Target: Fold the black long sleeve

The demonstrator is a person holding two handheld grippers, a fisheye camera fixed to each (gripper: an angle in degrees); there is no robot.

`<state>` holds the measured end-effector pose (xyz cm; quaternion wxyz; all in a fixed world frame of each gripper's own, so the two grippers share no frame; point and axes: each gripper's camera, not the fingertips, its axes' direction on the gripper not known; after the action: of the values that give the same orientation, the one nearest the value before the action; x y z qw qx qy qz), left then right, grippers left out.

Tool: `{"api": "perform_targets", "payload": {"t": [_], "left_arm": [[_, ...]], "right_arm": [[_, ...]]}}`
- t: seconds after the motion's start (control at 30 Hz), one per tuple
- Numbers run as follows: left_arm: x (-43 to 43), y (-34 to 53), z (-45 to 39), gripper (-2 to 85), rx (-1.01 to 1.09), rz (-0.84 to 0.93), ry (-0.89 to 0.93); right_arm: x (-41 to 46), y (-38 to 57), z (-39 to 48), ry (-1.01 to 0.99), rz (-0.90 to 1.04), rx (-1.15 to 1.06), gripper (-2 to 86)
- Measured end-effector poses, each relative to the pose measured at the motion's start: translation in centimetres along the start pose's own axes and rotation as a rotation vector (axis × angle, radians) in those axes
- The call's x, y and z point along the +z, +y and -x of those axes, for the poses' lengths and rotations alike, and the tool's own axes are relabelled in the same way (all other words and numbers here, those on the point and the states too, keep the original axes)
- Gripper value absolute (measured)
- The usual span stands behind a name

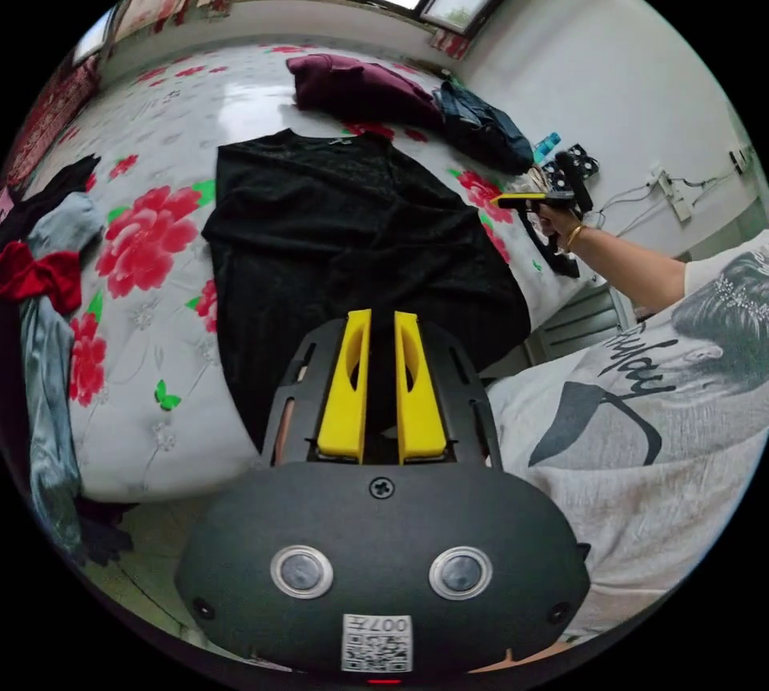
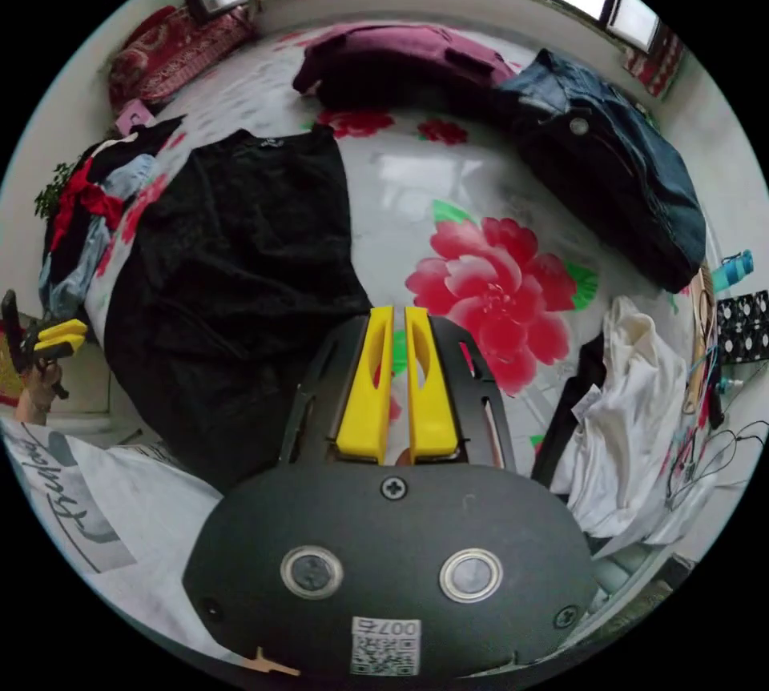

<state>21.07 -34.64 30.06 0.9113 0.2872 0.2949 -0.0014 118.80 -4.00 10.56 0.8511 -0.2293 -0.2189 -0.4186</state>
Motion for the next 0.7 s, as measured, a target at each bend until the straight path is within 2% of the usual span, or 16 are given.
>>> {"api": "perform_targets", "payload": {"t": [0.1,0.23,0.27,0.3,0.4,0.47,0.53,0.6,0.7], "left_arm": [[3.3,-2.0,-1.7,6.8,0.09,0.084,-0.009],[9.6,-3.5,-1.5,3.6,0.118,0.267,-0.095],[9.8,-3.6,-1.3,2.4,0.105,0.26,-0.136],[9.4,-3.7,-1.1,1.3,0.105,0.231,-0.162],[7.4,-3.7,0.0,-0.3,0.081,0.193,-0.079],[4.0,-3.2,-0.3,-0.7,0.137,0.095,0.017],[-0.9,-2.0,-1.4,-0.8,0.286,0.038,0.156],[-3.5,-0.6,-2.3,-0.9,0.405,0.075,0.177],[-3.4,1.8,-2.3,-0.8,0.518,0.293,0.126]], "right_arm": [[-1.7,0.7,3.6,-0.054,-0.071,-0.1,0.0],[-0.5,1.2,9.0,-0.157,-0.014,-0.217,0.0],[-0.2,1.5,10.1,-0.173,0.004,-0.232,0.0],[-0.1,1.6,10.6,-0.179,0.009,-0.237,0.0],[-0.9,2.6,12.0,-0.206,-0.002,-0.26,0.1],[-1.8,3.4,12.2,-0.224,-0.003,-0.268,0.1],[-2.7,4.0,12.1,-0.234,-0.013,-0.273,0.1],[-3.2,4.5,12.0,-0.246,-0.008,-0.282,0.2],[-2.4,5.2,12.0,-0.259,0.048,-0.307,0.4]]}}
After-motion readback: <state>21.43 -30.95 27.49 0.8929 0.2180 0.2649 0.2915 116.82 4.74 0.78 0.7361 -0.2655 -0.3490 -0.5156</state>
